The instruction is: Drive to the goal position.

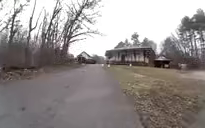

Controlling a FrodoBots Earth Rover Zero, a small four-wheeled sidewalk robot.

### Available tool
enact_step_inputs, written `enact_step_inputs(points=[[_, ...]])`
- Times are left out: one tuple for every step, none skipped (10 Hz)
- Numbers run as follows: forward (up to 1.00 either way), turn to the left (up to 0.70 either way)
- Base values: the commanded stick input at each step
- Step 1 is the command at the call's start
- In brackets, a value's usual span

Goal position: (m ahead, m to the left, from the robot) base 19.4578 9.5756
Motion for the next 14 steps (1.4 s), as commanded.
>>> enact_step_inputs(points=[[1.0, 0.0], [1.0, 0.0], [1.0, 0.0], [1.0, 0.0], [1.0, 0.0], [1.0, 0.0], [1.0, 0.0], [1.0, 0.0], [1.0, 0.0], [1.0, 0.0], [1.0, 0.0], [1.0, 0.0], [1.0, 0.0], [1.0, 0.0]])
